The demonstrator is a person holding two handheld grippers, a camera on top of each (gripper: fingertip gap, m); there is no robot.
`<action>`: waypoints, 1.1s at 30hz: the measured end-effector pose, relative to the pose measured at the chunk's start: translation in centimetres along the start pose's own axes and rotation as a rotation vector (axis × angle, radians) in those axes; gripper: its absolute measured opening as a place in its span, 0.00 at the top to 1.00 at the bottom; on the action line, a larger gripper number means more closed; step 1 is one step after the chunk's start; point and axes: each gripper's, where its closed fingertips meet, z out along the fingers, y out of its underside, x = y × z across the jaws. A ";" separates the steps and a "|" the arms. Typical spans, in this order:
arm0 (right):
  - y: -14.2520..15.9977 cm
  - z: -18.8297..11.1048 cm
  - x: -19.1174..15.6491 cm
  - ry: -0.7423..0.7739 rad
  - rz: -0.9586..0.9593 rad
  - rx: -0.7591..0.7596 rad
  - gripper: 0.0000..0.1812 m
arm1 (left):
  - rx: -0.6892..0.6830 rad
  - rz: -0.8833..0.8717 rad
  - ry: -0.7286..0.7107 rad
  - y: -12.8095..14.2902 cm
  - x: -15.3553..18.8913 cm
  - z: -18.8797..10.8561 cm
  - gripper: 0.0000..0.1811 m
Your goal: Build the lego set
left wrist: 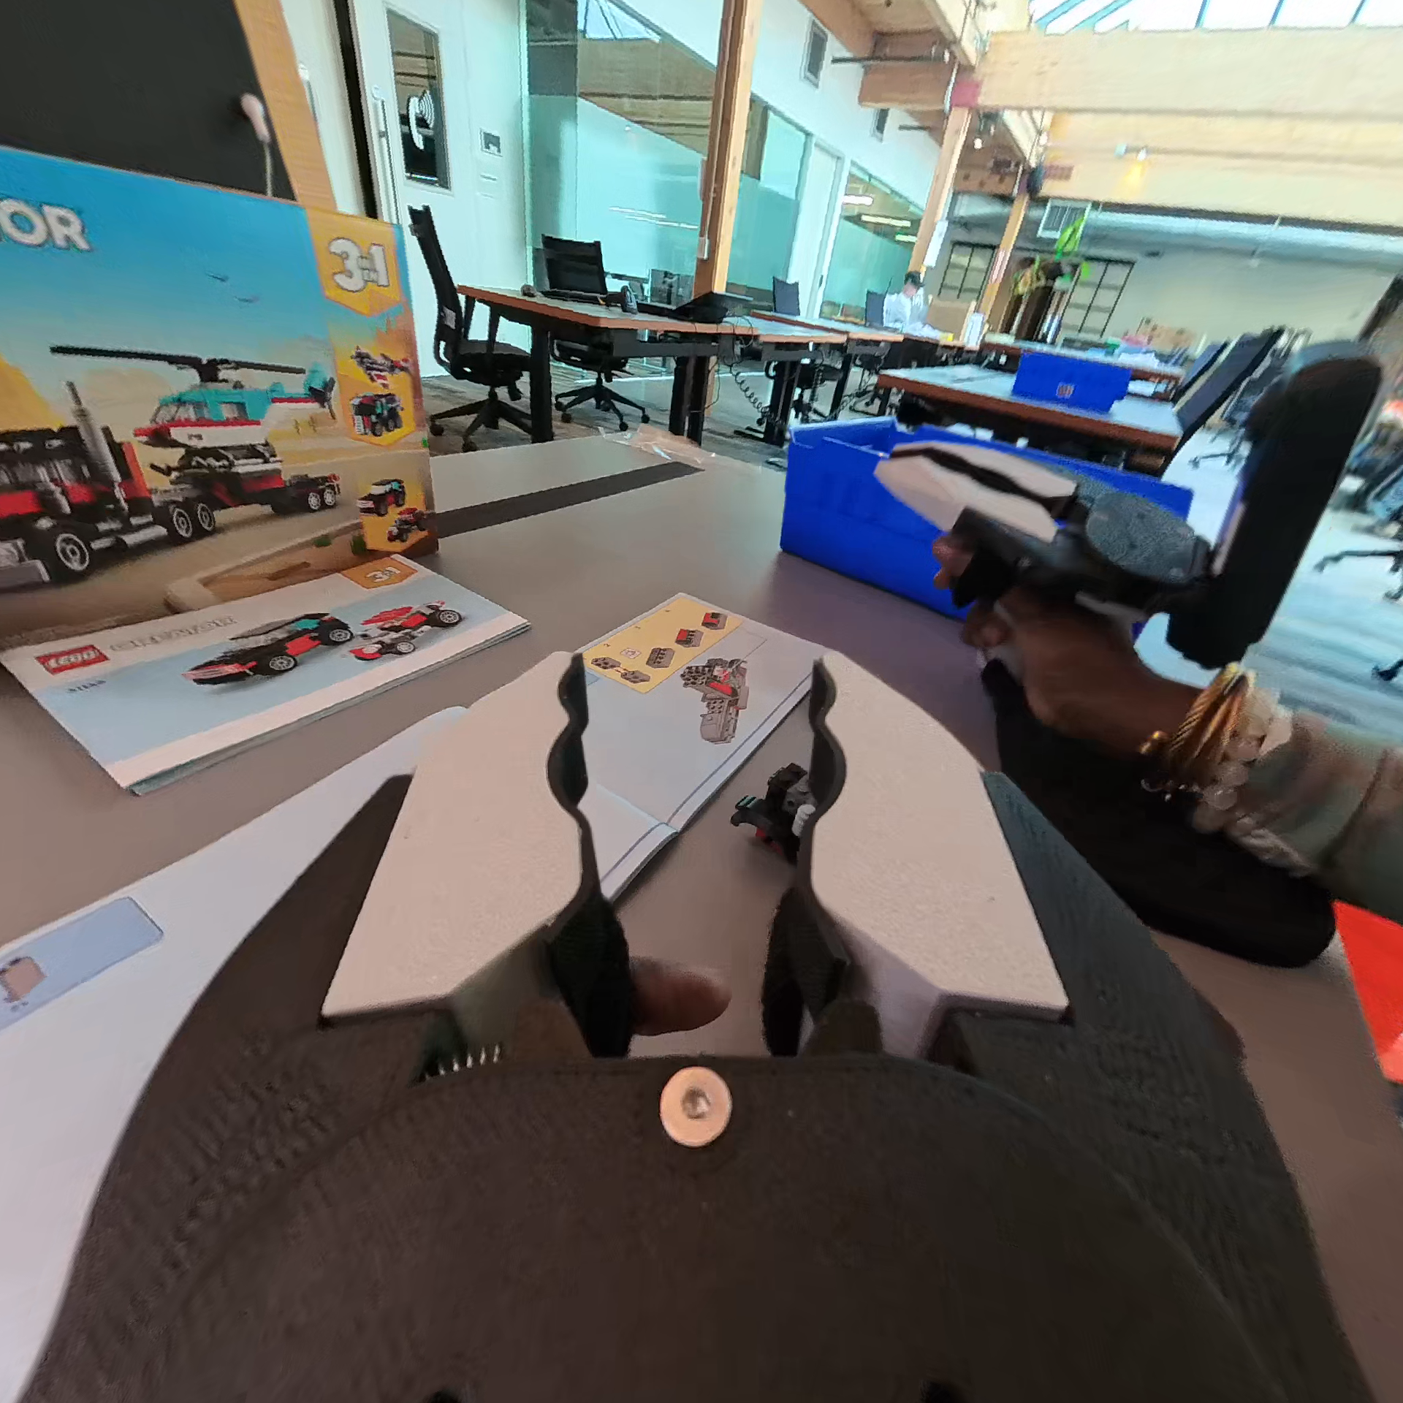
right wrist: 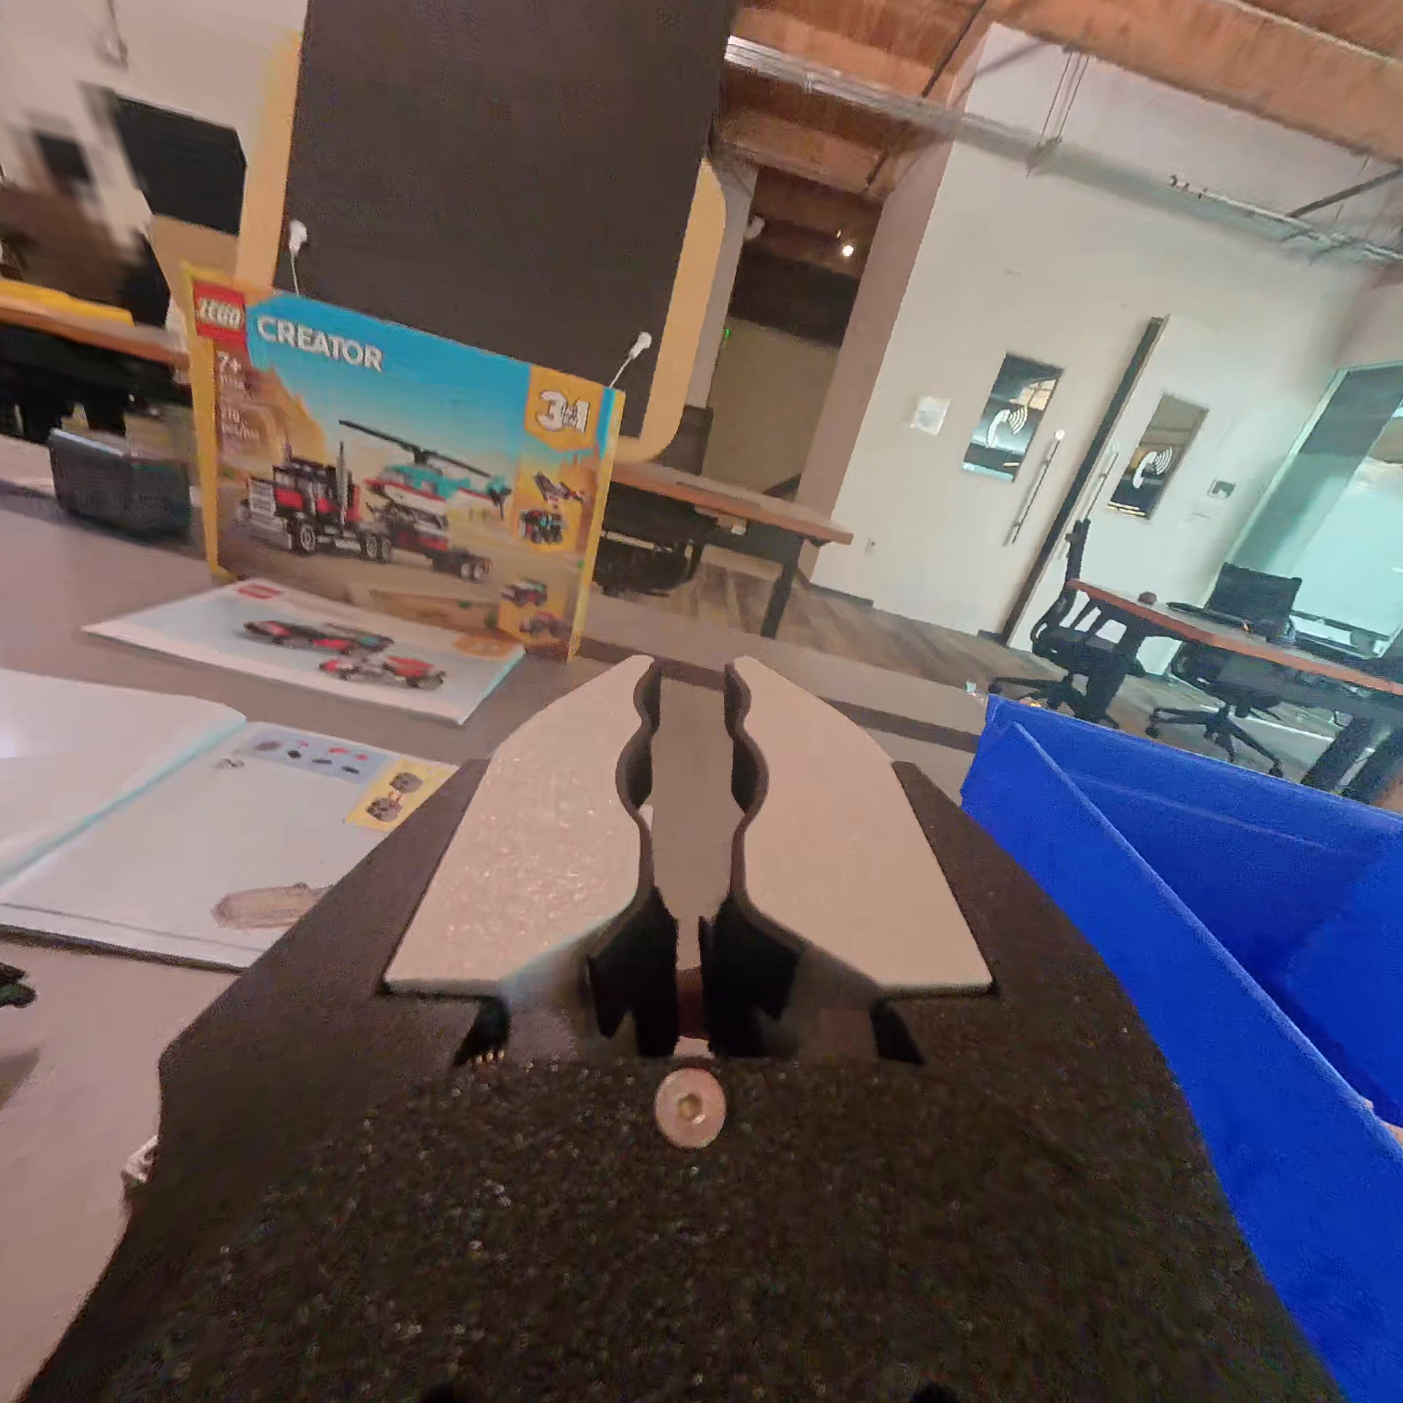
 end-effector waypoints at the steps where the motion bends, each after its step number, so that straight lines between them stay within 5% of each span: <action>1: 0.3 0.2 -0.4 -0.020 -0.021 -0.020 0.90 | 0.010 -0.028 -0.001 -0.2 -0.2 -0.1 0.69; 8: 2.1 1.0 -2.7 -0.115 -0.194 -0.092 0.90 | 0.048 -0.115 -0.018 -0.5 -1.1 -0.6 0.70; 33: 4.0 1.6 -4.4 -0.212 -0.265 -0.178 0.90 | 0.036 -0.104 0.007 -0.4 -0.7 -0.5 0.70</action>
